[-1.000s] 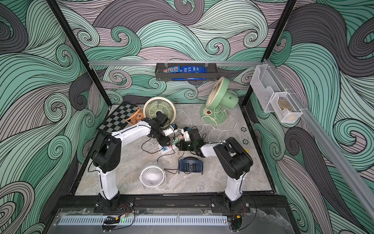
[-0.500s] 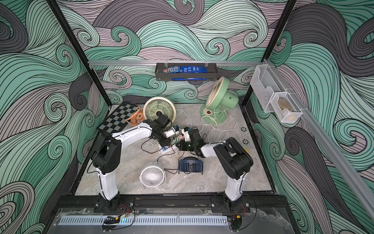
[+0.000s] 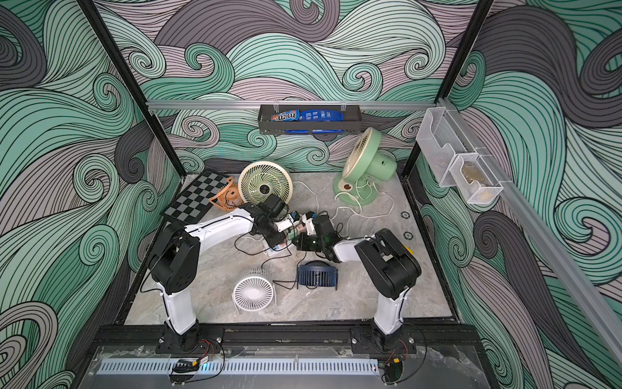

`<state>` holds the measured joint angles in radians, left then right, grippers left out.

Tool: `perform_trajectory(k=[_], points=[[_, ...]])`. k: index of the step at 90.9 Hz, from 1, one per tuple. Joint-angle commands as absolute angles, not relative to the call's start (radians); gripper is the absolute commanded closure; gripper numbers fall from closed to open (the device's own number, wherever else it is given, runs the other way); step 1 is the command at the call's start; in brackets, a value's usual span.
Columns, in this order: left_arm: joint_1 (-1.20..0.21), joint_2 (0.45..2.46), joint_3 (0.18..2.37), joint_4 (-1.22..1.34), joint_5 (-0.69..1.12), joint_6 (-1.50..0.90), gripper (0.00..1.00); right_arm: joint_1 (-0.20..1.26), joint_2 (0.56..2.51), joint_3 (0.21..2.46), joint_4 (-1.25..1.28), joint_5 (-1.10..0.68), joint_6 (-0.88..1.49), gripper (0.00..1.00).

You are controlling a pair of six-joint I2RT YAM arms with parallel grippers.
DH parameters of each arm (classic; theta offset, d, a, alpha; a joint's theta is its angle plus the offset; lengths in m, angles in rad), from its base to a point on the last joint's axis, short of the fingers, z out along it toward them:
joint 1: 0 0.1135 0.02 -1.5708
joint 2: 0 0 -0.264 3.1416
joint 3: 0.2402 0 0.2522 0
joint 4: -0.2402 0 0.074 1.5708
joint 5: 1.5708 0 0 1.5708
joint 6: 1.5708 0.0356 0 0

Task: Unplug the desk fan from the power strip
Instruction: Remove the plug from the socket.

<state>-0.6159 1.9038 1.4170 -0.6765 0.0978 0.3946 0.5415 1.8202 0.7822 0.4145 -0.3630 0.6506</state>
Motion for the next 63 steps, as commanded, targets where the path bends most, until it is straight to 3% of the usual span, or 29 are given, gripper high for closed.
perform_trajectory(k=[1,35,55,63], points=[[-0.604,1.920,1.486,-0.751,0.226,0.385,1.00,0.549,1.820,0.765,0.318,-0.320,0.654,1.00],[-0.623,1.850,1.374,-0.575,-0.019,0.381,1.00,0.549,1.823,0.762,0.317,-0.309,0.661,1.00],[-0.625,1.867,1.408,-0.630,0.062,0.383,1.00,0.549,1.824,0.757,0.317,-0.303,0.663,1.00],[-0.652,1.839,1.364,-0.573,-0.007,0.415,1.00,0.549,1.824,0.751,0.320,-0.301,0.665,1.00]])
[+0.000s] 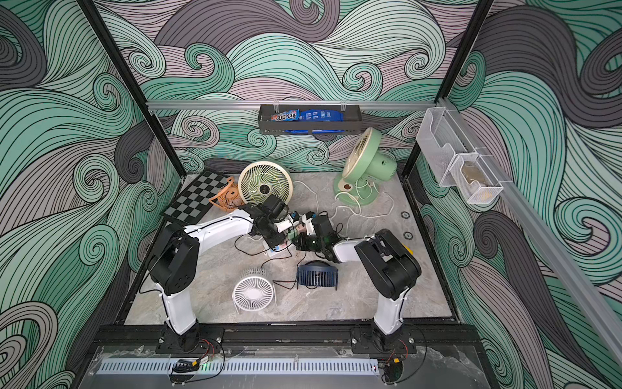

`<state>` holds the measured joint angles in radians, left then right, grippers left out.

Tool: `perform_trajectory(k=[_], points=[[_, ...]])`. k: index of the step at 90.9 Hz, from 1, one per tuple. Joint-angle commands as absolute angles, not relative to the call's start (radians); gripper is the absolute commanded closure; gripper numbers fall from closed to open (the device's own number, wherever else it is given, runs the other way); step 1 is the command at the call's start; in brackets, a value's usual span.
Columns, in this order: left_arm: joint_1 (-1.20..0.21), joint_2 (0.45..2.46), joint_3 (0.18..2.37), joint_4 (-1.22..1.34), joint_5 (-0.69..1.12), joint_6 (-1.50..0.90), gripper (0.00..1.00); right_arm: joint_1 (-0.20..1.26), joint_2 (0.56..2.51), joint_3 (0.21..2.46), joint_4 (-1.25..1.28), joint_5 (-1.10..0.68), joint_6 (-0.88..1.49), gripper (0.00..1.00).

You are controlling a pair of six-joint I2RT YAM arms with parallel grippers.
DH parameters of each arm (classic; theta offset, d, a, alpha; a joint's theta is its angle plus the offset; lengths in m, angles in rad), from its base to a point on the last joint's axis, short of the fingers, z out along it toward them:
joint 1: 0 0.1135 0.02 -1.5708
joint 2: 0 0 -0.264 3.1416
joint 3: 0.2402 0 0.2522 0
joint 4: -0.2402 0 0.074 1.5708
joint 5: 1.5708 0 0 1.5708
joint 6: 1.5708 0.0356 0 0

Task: Unplug the desk fan from the power strip
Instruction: Remove the plug from the socket.

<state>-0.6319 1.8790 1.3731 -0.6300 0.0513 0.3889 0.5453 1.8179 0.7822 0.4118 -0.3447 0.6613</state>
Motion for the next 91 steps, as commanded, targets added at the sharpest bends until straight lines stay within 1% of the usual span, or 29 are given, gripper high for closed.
perform_trajectory(k=[1,8,17,21,34,40,47,64,77,83,91], points=[[-0.656,1.837,1.357,-0.561,-0.022,0.418,1.00,0.551,1.825,0.750,0.320,-0.300,0.666,1.00],[-0.679,1.810,1.316,-0.498,-0.110,0.431,1.00,0.551,1.825,0.743,0.327,-0.298,0.669,1.00],[-0.677,1.808,1.324,-0.501,-0.112,0.420,1.00,0.549,1.828,0.739,0.332,-0.300,0.671,1.00],[-0.668,1.819,1.343,-0.526,-0.072,0.408,1.00,0.549,1.829,0.739,0.334,-0.301,0.671,1.00],[-0.616,1.877,1.421,-0.660,0.136,0.350,1.00,0.549,1.828,0.737,0.336,-0.302,0.671,1.00],[-0.605,1.889,1.435,-0.681,0.178,0.341,1.00,0.549,1.826,0.736,0.336,-0.300,0.671,1.00],[-0.609,1.875,1.414,-0.660,0.167,0.373,1.00,0.549,1.827,0.733,0.339,-0.302,0.670,1.00],[-0.640,1.813,1.336,-0.545,-0.014,0.407,1.00,0.550,1.834,0.733,0.342,-0.302,0.673,1.00],[-0.640,1.808,1.321,-0.509,-0.098,0.406,1.00,0.550,1.840,0.736,0.344,-0.301,0.676,1.00],[-0.639,1.810,1.324,-0.513,-0.086,0.399,1.00,0.551,1.842,0.736,0.343,-0.301,0.677,1.00],[-0.615,1.822,1.352,-0.574,0.040,0.373,1.00,0.551,1.843,0.739,0.342,-0.302,0.677,1.00]])
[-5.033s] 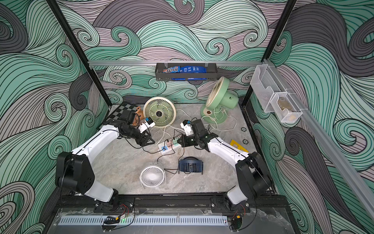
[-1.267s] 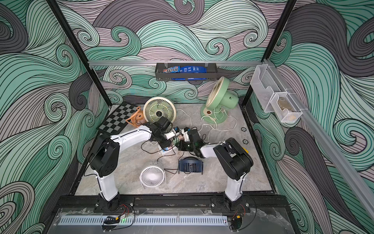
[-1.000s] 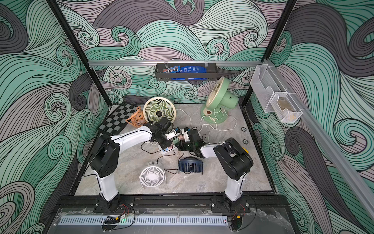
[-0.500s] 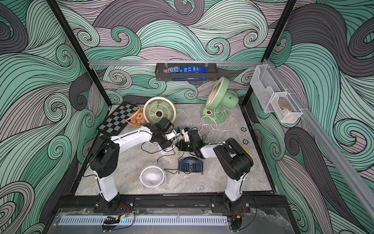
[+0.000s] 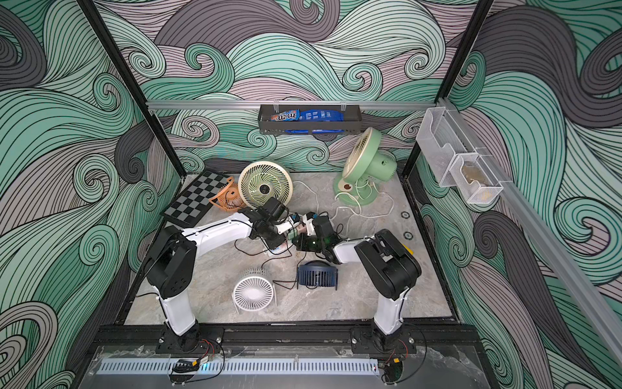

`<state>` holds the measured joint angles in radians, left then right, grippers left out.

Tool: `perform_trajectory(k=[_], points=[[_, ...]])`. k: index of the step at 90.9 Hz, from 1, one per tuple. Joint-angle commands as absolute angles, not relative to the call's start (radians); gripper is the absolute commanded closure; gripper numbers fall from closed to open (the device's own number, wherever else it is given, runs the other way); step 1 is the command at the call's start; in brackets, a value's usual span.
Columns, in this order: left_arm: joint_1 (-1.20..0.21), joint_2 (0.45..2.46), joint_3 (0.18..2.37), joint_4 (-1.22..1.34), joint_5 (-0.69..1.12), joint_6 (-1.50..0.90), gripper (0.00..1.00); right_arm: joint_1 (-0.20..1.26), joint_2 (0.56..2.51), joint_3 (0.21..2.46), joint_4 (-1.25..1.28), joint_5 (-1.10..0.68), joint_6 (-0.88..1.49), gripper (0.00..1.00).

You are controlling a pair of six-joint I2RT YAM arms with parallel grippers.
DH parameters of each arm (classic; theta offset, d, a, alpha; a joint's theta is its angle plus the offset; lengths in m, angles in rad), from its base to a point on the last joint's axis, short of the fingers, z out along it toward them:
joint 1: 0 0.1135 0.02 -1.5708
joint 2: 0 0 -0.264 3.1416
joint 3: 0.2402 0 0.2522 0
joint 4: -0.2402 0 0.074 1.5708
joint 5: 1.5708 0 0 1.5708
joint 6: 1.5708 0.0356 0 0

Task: Unplug the desk fan from the power strip
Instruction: Remove the plug from the socket.

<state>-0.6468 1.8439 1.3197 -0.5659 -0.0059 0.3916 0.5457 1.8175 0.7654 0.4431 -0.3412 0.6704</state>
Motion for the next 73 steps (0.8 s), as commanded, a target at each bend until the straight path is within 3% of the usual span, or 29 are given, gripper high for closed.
perform_trajectory(k=[1,15,43,73], points=[[-0.612,1.826,1.357,-0.585,0.056,0.368,1.00,0.551,1.843,0.739,0.342,-0.302,0.677,1.00],[-0.606,1.850,1.382,-0.644,0.138,0.368,1.00,0.551,1.847,0.741,0.342,-0.302,0.677,1.00],[-0.647,1.784,1.306,-0.507,-0.100,0.425,1.00,0.551,1.857,0.747,0.344,-0.303,0.678,1.00],[-0.629,1.757,1.335,-0.602,0.059,0.421,1.00,0.551,1.853,0.754,0.343,-0.311,0.673,1.00]])
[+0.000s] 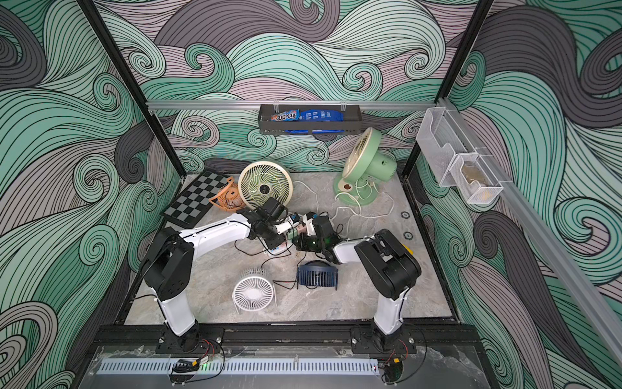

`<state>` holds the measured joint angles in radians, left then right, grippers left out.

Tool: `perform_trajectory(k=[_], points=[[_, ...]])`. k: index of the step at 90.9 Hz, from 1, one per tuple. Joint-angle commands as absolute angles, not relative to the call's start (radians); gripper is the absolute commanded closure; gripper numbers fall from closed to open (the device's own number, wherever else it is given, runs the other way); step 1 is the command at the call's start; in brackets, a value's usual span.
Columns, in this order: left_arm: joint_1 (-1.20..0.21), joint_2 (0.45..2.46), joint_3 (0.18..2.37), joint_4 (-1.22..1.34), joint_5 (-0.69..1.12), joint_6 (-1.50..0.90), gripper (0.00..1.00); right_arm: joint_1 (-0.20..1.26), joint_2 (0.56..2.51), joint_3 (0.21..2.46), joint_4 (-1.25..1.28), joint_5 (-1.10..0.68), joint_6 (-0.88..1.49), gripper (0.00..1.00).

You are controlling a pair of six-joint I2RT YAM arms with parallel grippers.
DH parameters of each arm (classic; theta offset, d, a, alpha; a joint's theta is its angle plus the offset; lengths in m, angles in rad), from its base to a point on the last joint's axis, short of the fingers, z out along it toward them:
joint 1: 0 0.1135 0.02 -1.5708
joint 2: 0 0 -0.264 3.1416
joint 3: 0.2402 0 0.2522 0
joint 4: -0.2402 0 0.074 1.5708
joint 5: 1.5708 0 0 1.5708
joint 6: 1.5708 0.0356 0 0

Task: Unplug the desk fan from the power strip
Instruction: Remove the plug from the socket, then place the plug at the center of the board.

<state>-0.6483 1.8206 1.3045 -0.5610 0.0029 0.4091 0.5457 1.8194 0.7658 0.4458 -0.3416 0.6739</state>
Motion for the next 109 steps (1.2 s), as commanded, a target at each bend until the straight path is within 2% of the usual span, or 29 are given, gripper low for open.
perform_trajectory(k=[1,42,65,86,109], points=[[-0.625,1.754,1.335,-0.605,0.065,0.420,1.00,0.551,1.852,0.754,0.343,-0.313,0.672,1.00],[-0.416,1.608,1.352,-0.722,0.208,0.414,1.00,0.542,1.799,0.815,0.304,-0.328,0.646,1.00],[-0.179,1.532,1.335,-0.736,0.220,0.407,1.00,0.515,1.730,0.843,0.259,-0.340,0.625,1.00],[0.053,1.564,1.355,-0.765,0.229,0.415,1.00,0.489,1.645,0.847,0.230,-0.337,0.614,1.00],[0.185,1.658,1.344,-0.770,0.205,0.472,1.00,0.457,1.581,0.835,0.216,-0.334,0.607,1.00]])
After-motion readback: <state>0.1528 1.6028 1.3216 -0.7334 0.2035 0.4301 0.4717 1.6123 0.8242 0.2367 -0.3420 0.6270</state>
